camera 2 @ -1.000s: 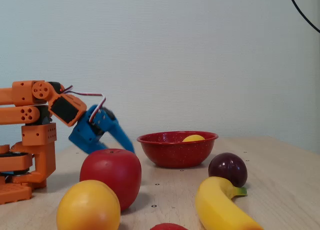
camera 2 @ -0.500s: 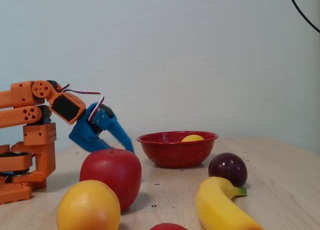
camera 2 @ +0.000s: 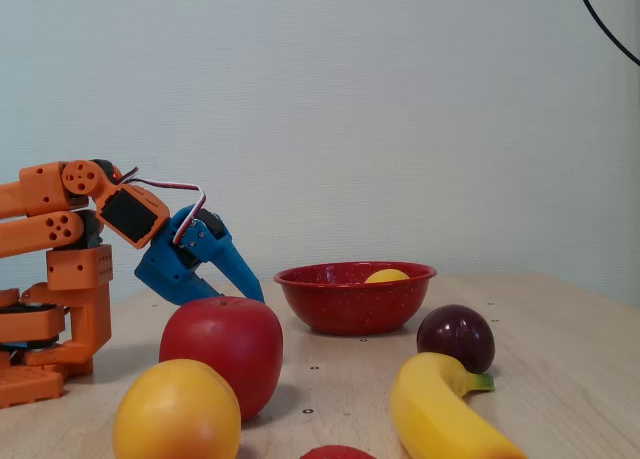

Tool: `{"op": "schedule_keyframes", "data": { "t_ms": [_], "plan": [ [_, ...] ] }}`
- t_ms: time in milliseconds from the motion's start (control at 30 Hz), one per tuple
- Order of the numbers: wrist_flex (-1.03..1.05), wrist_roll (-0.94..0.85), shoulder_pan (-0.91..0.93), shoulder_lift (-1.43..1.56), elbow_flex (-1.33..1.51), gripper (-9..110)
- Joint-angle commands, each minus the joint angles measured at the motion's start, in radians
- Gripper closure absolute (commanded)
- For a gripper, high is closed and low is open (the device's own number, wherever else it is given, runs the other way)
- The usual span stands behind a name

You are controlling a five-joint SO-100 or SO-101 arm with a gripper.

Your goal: Put the lemon in the red bowl.

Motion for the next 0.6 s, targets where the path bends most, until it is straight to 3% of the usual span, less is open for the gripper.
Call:
{"op": "schedule_keyframes", "data": {
  "t_ms": [0, 567],
  "plan": [
    [0.006, -0.025, 0.003, 0.014, 0.012, 101],
    [0.006, -0.032, -0.005, 0.014, 0.012, 101]
  ]
}}
